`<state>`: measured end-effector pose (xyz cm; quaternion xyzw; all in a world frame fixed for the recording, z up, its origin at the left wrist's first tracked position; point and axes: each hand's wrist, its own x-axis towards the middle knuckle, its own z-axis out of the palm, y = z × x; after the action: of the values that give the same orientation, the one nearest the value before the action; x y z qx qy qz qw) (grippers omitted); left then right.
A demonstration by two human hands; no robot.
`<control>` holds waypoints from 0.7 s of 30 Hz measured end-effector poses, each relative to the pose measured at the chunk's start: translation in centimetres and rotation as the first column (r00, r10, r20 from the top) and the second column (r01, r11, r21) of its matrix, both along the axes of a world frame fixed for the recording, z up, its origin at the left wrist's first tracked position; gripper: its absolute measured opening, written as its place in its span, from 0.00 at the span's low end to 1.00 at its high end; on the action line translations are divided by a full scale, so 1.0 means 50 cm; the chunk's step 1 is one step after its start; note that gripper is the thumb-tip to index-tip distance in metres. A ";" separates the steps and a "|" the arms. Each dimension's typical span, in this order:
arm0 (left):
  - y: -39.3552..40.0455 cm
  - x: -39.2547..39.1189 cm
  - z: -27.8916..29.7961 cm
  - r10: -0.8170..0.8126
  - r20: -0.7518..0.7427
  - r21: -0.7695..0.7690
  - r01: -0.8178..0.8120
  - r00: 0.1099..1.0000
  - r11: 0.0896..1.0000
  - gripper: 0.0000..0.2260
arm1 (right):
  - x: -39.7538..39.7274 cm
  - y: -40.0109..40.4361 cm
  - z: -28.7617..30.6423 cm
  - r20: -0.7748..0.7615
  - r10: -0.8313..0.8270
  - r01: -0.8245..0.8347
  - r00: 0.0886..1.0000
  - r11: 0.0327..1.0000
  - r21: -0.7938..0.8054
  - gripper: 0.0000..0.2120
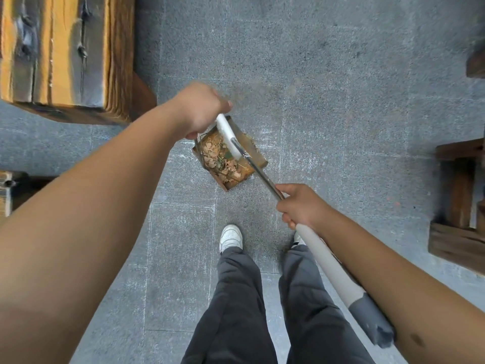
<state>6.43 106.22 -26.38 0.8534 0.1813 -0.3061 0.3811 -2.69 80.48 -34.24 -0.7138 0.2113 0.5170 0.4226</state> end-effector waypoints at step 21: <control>0.025 0.001 0.022 0.011 0.030 0.071 -0.013 0.999 0.997 0.16 | 0.127 0.006 -0.053 0.172 0.130 -0.102 0.976 0.981 -0.165 0.23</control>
<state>6.49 107.46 -25.30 0.8696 0.1915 -0.2847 0.3550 3.64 80.77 -36.86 -0.7999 0.1692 0.4554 0.3523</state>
